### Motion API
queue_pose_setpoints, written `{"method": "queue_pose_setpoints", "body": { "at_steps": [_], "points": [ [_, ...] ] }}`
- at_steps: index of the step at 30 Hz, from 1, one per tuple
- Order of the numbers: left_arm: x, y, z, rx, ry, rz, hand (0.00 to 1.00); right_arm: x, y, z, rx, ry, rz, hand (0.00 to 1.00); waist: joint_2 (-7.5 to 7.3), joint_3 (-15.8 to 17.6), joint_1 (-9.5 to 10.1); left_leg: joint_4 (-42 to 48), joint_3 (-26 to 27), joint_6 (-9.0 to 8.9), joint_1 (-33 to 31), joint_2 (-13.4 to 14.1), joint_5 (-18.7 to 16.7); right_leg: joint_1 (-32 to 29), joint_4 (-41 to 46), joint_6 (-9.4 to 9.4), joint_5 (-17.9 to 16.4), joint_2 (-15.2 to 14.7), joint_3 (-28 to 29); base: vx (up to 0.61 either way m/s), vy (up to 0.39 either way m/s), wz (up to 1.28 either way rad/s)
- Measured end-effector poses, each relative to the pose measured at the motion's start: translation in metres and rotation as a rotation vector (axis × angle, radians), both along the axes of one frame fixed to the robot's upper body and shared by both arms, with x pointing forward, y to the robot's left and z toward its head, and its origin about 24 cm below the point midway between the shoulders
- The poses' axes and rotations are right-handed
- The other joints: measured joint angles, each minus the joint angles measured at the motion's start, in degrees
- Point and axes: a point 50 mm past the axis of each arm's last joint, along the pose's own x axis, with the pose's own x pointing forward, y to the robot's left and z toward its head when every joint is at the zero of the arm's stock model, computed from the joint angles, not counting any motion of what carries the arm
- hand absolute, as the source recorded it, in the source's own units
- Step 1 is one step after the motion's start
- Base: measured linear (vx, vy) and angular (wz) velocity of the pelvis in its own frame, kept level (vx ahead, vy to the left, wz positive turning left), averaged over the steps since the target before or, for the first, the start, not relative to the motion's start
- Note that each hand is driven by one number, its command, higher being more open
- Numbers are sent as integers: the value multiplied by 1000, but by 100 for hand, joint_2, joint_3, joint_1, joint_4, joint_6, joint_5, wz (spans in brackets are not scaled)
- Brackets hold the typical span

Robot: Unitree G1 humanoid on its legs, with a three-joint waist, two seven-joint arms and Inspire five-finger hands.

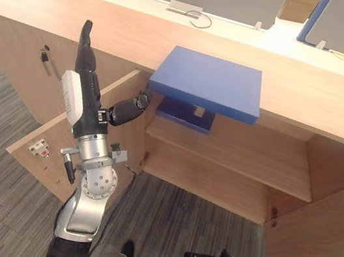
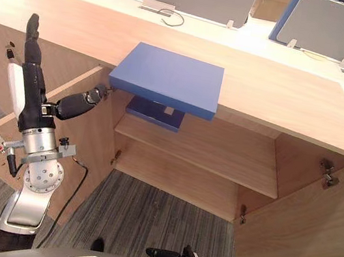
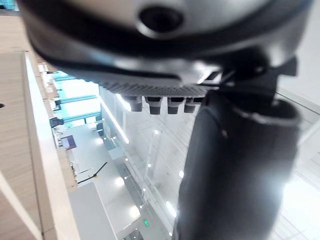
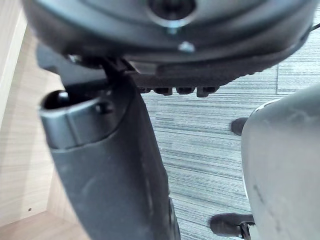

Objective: Walk over to the cabinet, pick up the folder, carry it to the office cabinet, place the folder inside the office cabinet, then close the office cabinet door

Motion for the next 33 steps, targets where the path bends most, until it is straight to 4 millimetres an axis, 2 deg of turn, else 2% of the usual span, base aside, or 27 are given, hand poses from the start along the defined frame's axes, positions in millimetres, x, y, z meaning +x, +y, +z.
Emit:
{"method": "queue_pose_setpoints", "body": {
  "at_steps": [3, 5, 10, 16, 19, 29, 33],
  "points": [
    [7, 3, -4, 101, 27, 10, 100, 4, 0, 1, -1, -9, 7, 100, -3, -2, -5, 1, 6, 24, 7, -5, 16, 21, -50, -8, 5, -2, 0, 3, -2, -1],
    [11, 5, -15, 150, 81, 23, 100, 5, 1, 1, -2, -11, 15, 100, -7, 0, -12, 1, 23, 22, 21, -8, 15, 51, -106, -24, 16, -1, 0, 7, -3, -2],
    [16, 11, -31, 185, 173, 32, 100, 7, 2, 1, -6, -14, 44, 100, -48, 6, -63, 0, 46, -13, 123, -8, -51, 176, -187, -62, 3, 0, -5, 17, -13, -2],
    [16, 14, -29, 276, 176, 35, 100, 7, 3, 1, -1, -14, 47, 100, -83, -5, -88, 5, 72, -40, 163, -6, -105, 213, -207, -90, -4, 4, 15, 25, -21, -3],
    [19, 15, -27, 308, 179, 20, 100, 7, 3, 1, 8, -15, 52, 100, -104, 3, -100, 4, 72, -48, 191, 5, -114, 306, -337, -190, 58, 30, 16, 15, -39, -4],
    [26, 6, -30, 473, 192, -39, 100, 8, 5, 1, 8, -15, 72, 100, -140, 6, -129, -2, 114, -84, 293, 48, -176, 377, -386, -333, 23, 60, 33, -36, -32, -3],
    [29, 5, -28, 527, 180, -39, 100, 9, 6, 1, 9, -17, 89, 100, -173, 16, -136, 0, 117, -82, 297, 47, -197, 383, -390, -329, 25, 60, 37, -18, -26, -1]
  ]
}}
